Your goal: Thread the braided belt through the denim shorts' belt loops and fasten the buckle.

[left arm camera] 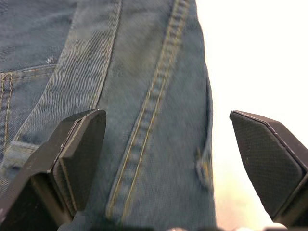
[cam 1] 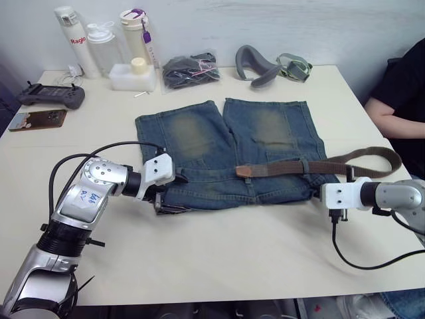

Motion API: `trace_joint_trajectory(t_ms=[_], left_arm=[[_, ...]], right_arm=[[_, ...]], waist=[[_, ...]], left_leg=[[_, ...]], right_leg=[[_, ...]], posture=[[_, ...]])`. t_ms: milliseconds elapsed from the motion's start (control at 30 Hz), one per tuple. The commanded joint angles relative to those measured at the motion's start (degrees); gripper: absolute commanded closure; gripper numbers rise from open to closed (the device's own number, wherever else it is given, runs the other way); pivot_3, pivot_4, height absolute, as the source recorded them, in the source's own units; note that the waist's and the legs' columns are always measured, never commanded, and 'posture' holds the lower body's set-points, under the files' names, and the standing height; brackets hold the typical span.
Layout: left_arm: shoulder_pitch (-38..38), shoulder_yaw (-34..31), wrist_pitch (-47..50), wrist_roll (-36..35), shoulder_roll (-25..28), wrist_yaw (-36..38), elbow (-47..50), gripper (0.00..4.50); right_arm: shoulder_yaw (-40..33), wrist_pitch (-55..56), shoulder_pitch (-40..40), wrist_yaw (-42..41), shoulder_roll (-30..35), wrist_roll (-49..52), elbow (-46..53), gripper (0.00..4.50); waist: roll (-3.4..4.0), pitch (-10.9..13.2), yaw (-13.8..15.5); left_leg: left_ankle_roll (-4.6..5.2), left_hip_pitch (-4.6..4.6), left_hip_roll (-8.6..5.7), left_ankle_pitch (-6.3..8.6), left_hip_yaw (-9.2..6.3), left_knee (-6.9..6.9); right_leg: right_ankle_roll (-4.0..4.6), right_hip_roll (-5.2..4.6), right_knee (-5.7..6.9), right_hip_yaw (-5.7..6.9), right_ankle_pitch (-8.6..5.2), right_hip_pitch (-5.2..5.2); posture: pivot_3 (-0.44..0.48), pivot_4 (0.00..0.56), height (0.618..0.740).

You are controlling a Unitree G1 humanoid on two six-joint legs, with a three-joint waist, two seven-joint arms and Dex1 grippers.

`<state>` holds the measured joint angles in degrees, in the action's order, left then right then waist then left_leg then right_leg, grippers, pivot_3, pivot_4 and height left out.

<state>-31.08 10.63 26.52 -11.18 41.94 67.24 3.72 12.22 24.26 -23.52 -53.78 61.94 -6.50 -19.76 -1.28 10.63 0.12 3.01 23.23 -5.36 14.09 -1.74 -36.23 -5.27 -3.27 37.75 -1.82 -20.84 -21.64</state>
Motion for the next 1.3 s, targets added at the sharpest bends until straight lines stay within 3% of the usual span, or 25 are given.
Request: trace_joint_trajectory(t_ms=[33,133,233,333,433,533,633,733,1000,1300], left_arm=[[-0.58,-0.22,0.73,-1.38,-0.41,0.11,2.2,0.0],[-0.81,-1.66,3.09,-3.57,-1.87,-0.64,2.91,0.0],[-2.13,-3.53,6.27,-6.63,-4.49,-2.61,2.69,0.0],[-3.5,-4.77,8.24,-8.97,-7.9,-5.3,2.6,0.0],[-4.41,-5.42,10.35,-10.86,-10.67,-7.79,3.48,0.0],[-4.58,-5.96,11.81,-11.97,-11.3,-9.19,4.42,0.0],[-4.23,-6.3,12.51,-12.32,-10.86,-10.45,5.35,0.0],[-3.95,-6.47,13.06,-12.54,-10.48,-11.11,5.97,0.0],[-2.81,-6.49,13.69,-12.94,-8.92,-11.99,7.75,0.0],[-2.49,-5.99,13.27,-12.72,-8.19,-12.43,8.18,0.0]], right_arm=[[-2.83,0.74,-0.99,-3.38,1.3,2.45,-0.56,2.71],[-7.82,-5.3,-0.32,-4.47,3.17,6.78,4.17,1.34],[-14.95,-19.47,1.42,-3.64,0.65,17.32,12.91,0.12],[-21.04,-38.13,4.06,2.59,-5.29,29.8,24.09,0.12],[-24.61,-57.39,6.27,16.12,-15.92,45.5,34.61,0.12],[-28.54,-72.31,7.85,30.73,-26.13,64.05,38.83,0.12],[-31.74,-77.69,9.08,44.79,-34.28,76.23,38.29,0.12],[-33.89,-79.88,10.11,52.75,-37.68,84.58,36.3,0.12],[-33.68,-79.13,9.77,61.24,-40.0,92.44,33.05,0.12],[-29.62,-77.29,4.63,58.8,-44.54,88.53,27.11,0.12]], waist=[[0.01,0.0,-0.17],[0.04,0.02,-0.17],[0.08,0.05,-0.17],[0.07,0.04,-0.22],[0.0,0.0,-0.14],[0.01,0.0,-0.1],[0.01,0.0,-0.13],[0.02,0.01,-0.14],[0.03,0.01,-0.32],[0.03,0.0,-0.32]], left_leg=[[0.0,0.0,0.0,0.0,0.0,0.0],[0.0,0.01,0.02,0.0,0.0,0.01],[0.0,0.01,0.02,0.01,0.0,-0.04],[-0.03,0.0,0.11,0.02,-0.04,-0.07],[-0.13,0.0,0.16,0.05,-0.12,-0.08],[-0.18,0.04,0.15,0.04,-0.14,-0.05],[-0.18,0.04,0.13,0.03,-0.14,-0.05],[-0.15,0.03,0.07,0.02,-0.13,-0.02],[-0.11,0.03,0.08,0.01,-0.12,0.04],[-0.1,0.04,0.09,-0.01,-0.09,0.1]], right_leg=[[0.0,0.0,0.0,0.0,0.0,0.0],[0.0,0.02,0.0,0.0,0.0,-0.01],[0.0,0.01,0.03,-0.01,0.0,-0.01],[0.0,0.07,0.06,0.0,0.0,0.02],[0.0,0.13,0.08,0.01,0.0,0.02],[0.0,0.15,0.08,-0.01,0.0,-0.01],[0.0,0.14,0.08,-0.02,0.0,-0.01],[0.01,0.11,0.08,-0.04,0.0,-0.05],[0.01,0.11,0.07,-0.04,0.0,-0.06],[0.01,0.12,0.11,-0.05,-0.01,-0.16]], posture=[[0.0,0.15,0.74],[0.0,0.15,0.74],[0.0,0.15,0.74],[0.0,0.15,0.74],[0.0,0.15,0.74],[0.0,0.15,0.74],[0.0,0.15,0.74],[0.0,0.15,0.74],[0.0,0.15,0.74],[0.0,0.15,0.74]])
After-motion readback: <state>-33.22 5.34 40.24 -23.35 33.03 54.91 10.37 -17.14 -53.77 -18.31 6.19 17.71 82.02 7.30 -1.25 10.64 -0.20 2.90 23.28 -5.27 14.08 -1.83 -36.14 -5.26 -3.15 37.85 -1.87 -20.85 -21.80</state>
